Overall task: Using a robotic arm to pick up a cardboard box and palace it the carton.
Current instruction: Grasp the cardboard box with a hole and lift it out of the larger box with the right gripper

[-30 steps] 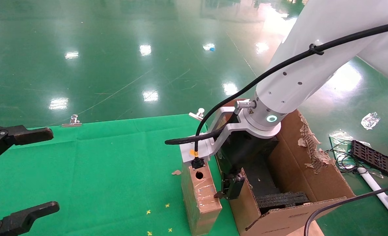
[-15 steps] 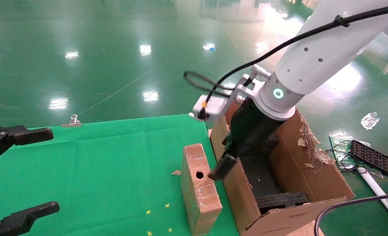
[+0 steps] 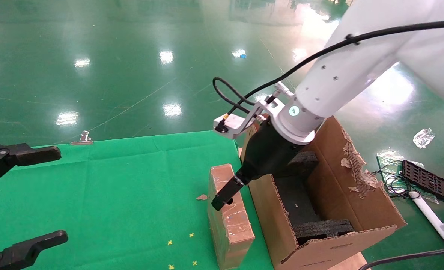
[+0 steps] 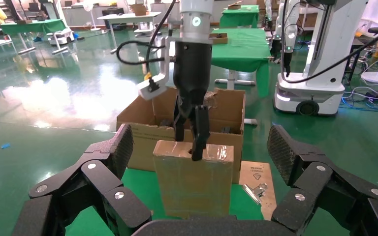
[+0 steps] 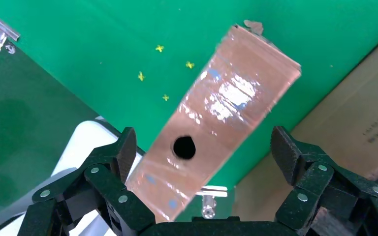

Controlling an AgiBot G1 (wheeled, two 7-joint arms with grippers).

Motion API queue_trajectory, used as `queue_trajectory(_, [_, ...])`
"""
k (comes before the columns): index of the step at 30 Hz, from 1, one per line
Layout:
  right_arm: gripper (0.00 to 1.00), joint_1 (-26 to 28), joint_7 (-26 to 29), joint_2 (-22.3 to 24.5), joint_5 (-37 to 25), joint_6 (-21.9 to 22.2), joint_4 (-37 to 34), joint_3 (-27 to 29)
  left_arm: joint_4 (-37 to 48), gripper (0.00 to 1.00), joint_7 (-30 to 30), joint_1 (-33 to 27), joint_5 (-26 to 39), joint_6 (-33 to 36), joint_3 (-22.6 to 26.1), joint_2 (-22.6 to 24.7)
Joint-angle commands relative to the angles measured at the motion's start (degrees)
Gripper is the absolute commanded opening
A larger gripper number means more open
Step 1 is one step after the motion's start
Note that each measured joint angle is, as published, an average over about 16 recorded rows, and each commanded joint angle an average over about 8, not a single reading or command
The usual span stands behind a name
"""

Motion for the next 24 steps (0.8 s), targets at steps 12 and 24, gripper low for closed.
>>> queue_trajectory(12, [0.08,-1.97,0.83,-3.24,-1.9,0.28,-1.68,-1.69,0.0,0.59,0.03,-0.01,-0.03,-0.02,0.05,-0.02])
queue_trajectory(24, [0.0,-2.32,2.92,-2.15,-3.01,0.35,1.6,-2.54,0.0,0.0,0.05,-0.02,-0.07,-0.04,0.1,-0.04])
